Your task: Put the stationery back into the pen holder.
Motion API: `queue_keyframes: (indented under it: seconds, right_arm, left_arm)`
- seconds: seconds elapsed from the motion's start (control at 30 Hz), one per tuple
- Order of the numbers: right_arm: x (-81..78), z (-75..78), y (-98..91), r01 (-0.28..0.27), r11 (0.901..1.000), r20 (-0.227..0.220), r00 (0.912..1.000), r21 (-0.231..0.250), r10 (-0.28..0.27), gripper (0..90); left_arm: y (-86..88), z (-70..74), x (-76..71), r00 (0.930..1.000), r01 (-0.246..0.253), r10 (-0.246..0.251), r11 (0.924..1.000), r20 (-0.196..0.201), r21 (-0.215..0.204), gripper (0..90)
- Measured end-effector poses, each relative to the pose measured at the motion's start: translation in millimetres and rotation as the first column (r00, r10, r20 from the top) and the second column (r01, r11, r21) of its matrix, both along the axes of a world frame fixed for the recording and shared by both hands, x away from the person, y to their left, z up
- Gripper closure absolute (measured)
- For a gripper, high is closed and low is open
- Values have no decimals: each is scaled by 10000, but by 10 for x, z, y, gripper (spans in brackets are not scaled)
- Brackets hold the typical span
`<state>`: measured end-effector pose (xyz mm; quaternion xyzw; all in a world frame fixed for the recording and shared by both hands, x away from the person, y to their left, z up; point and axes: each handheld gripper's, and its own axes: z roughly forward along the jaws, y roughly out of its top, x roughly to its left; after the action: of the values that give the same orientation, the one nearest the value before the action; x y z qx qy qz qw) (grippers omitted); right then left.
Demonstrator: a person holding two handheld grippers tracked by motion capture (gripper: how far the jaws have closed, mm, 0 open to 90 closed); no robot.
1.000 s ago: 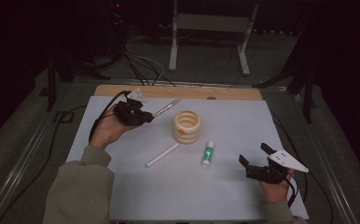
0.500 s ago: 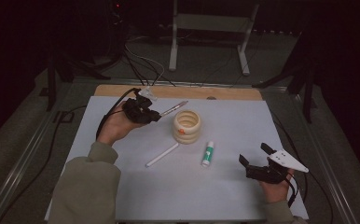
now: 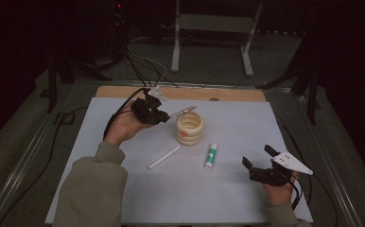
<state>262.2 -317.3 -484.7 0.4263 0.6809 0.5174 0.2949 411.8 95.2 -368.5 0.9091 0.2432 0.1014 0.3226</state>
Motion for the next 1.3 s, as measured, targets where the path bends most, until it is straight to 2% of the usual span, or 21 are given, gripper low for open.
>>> queue_keyframes:
  seconds: [0.3,0.53,0.93,1.3]
  right_arm:
    - [3,-1,1,6,10000,-15,10000,16,-6,4]
    - [3,-1,-1,14,10000,-13,10000,14,-14,4]
    - [4,0,-6,27,10000,-8,10000,5,-27,4]
    - [5,0,-7,39,10000,-19,10000,-3,-39,4]
  left_arm:
    - [-27,16,7,10000,-3,3,9999,-16,-110,810]
    - [-61,31,8,9999,113,-113,9999,22,6,809]
    - [-102,17,19,9999,111,-111,9998,11,-137,807]
    - [-214,-25,51,9998,198,-199,9995,-23,-237,807]
